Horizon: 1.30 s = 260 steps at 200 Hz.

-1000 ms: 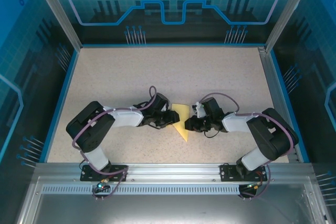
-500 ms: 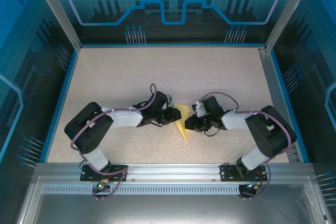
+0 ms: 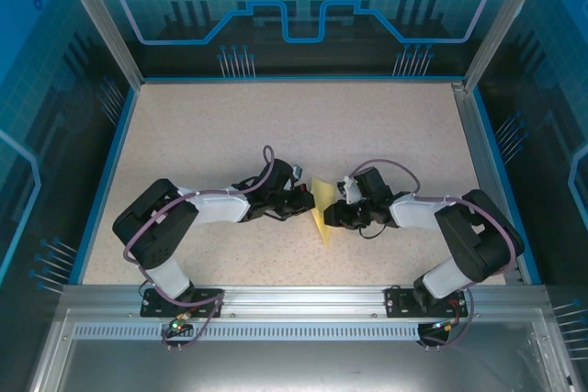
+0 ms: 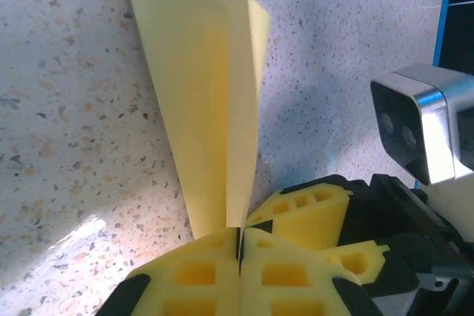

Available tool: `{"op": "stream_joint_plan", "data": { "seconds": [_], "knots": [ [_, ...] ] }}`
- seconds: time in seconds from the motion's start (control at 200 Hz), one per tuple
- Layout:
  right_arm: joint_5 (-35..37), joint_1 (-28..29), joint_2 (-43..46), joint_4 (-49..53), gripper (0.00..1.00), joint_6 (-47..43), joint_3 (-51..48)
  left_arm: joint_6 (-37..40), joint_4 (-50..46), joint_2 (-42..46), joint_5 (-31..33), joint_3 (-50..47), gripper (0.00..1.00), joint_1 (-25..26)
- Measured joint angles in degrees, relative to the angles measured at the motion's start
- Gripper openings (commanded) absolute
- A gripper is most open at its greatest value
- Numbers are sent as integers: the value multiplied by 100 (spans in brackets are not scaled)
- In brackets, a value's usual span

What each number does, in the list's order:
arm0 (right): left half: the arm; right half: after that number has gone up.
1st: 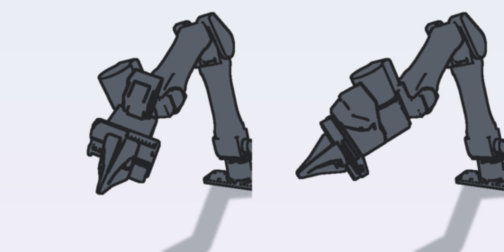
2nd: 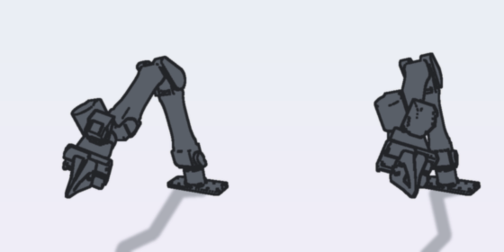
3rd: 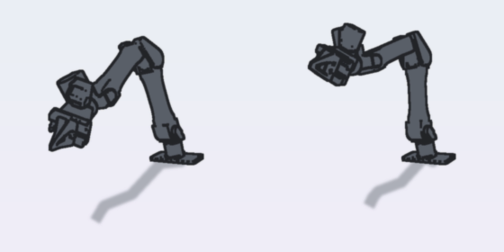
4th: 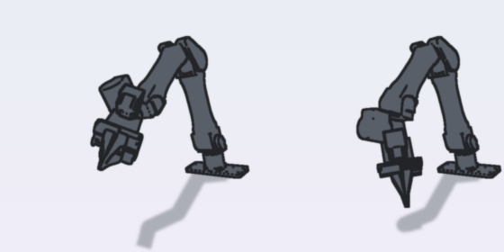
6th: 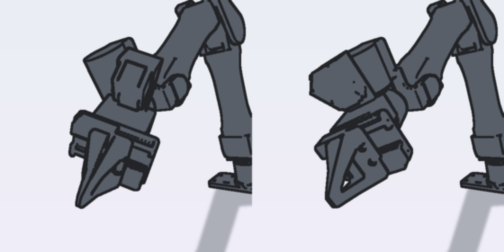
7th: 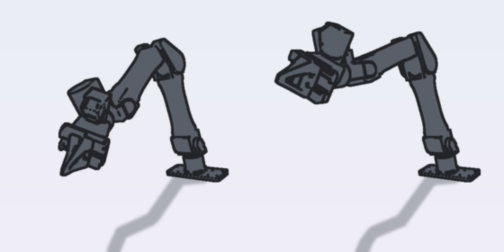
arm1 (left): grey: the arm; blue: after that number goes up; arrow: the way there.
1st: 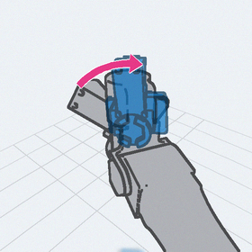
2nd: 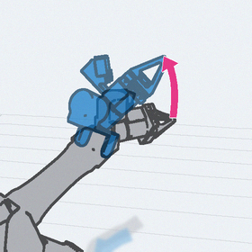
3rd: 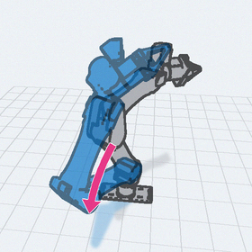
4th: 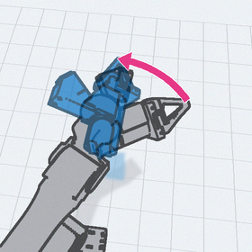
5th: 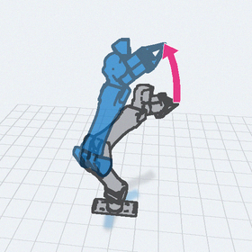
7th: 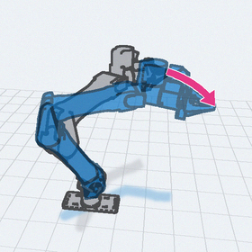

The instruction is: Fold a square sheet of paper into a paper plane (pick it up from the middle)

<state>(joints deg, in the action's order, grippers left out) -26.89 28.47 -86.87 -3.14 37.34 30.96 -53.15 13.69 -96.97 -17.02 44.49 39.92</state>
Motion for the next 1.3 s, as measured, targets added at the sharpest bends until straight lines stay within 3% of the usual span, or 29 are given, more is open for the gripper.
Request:
{"op": "stream_joint_plan", "data": {
  "seconds": [0.195, 0.535, 0.755, 0.885, 1.14, 1.3],
  "knots": [
    [658, 315, 719, 367, 44, -269, -22, -96, 85, 2, -2, -2, 0, 0],
    [2924, 1655, 1917, 535, 52, -817, -428, -107, 120, 7, -2, -2, 0, 0],
    [4168, 2669, 1753, 188, 55, -1631, -549, -201, 120, 9, -7, -2, 0, 0],
    [4693, 2977, 1392, 20, 55, -1952, -509, -234, 120, 9, -35, -2, 0, 0],
    [5589, 3285, 579, -105, 47, -2227, -133, -245, 118, 13, -46, -2, 0, 0],
    [6048, 3453, 203, -87, 37, -2284, 9, -249, 118, 13, -46, -2, 0, 2]
  ]
}}
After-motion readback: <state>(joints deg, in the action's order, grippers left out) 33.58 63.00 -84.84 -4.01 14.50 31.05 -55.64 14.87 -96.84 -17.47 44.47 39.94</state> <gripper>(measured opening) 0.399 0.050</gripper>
